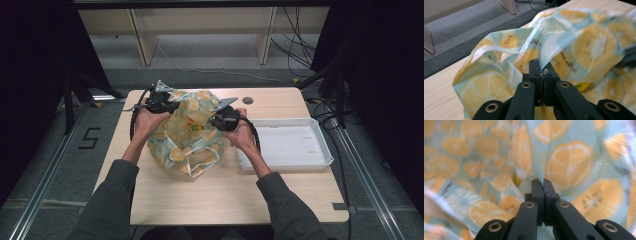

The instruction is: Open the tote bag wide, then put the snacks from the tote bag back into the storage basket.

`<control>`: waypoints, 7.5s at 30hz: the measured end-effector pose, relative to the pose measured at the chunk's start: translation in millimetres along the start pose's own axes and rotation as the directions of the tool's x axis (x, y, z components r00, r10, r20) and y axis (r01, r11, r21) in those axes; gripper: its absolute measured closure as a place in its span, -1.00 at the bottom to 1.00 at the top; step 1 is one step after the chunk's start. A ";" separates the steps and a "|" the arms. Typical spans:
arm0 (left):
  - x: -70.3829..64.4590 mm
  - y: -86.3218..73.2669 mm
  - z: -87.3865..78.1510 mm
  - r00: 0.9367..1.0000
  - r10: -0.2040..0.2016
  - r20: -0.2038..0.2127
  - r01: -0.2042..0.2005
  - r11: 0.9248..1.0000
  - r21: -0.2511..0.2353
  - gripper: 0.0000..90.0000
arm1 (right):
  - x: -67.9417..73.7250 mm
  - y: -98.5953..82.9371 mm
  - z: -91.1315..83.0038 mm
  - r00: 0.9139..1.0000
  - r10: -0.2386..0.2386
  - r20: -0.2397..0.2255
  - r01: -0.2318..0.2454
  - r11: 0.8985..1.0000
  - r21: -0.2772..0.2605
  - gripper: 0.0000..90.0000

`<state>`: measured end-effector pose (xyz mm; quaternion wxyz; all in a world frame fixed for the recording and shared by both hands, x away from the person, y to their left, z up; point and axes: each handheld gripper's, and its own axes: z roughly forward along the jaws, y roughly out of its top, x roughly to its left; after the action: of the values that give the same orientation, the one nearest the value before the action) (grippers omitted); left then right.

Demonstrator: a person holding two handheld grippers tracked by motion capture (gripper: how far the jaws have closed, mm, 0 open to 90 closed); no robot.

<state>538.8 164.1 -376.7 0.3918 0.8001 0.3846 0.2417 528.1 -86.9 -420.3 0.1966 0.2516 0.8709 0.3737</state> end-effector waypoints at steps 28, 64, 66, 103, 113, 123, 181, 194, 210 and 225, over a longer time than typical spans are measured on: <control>15.8 -53.8 59.9 0.990 -0.110 -0.083 0.119 0.987 0.109 0.95 | -42.0 9.3 65.9 0.978 0.175 0.112 -0.183 0.981 0.067 1.00; 10.9 -65.6 58.9 0.995 0.040 -0.094 -0.007 0.945 0.327 0.94 | -53.3 -8.7 72.8 0.973 0.214 0.090 -0.229 0.948 0.223 1.00; 10.0 -68.3 61.3 0.995 0.039 -0.093 -0.004 0.938 0.346 0.93 | -51.7 -9.7 74.0 0.972 0.214 0.098 -0.232 0.942 0.244 1.00; 15.9 -71.1 12.9 0.990 -0.105 -0.094 0.119 0.980 0.162 0.23 | -46.3 19.4 13.6 0.965 0.254 -0.068 -0.259 0.963 -0.080 -0.03; -21.5 -72.7 -27.4 0.997 -0.077 -0.018 0.078 0.990 0.118 -0.12 | -30.1 31.8 15.7 0.967 0.225 -0.115 -0.232 0.972 -0.047 -0.12; -55.7 -88.1 -63.8 0.995 -0.095 0.040 0.094 0.995 0.015 -0.39 | -22.0 35.4 25.7 0.968 0.209 -0.137 -0.213 0.977 -0.020 -0.24; -109.4 -206.9 -97.9 0.992 -0.085 0.095 0.073 0.989 0.129 -0.51 | -5.6 31.3 75.4 0.977 0.167 -0.135 -0.151 0.981 0.119 -0.06; -109.6 -208.1 -96.4 0.994 -0.070 0.089 0.057 0.989 0.139 -0.50 | -5.6 31.9 77.0 0.983 0.140 -0.119 -0.128 0.986 0.102 0.08; -110.8 -210.0 -94.1 0.993 -0.072 0.091 0.058 0.988 0.146 -0.48 | -1.0 39.6 69.9 0.994 0.083 -0.078 -0.075 0.992 0.099 0.15; -110.2 -210.5 -92.7 0.993 -0.088 0.079 0.078 0.989 0.127 -0.48 | 0.9 69.6 35.9 0.994 0.047 -0.098 -0.047 0.999 0.005 0.15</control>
<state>320.7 199.9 -503.8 0.3674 0.8156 0.4148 0.1667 566.8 -25.2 -391.3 0.1442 0.2537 0.8738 0.3889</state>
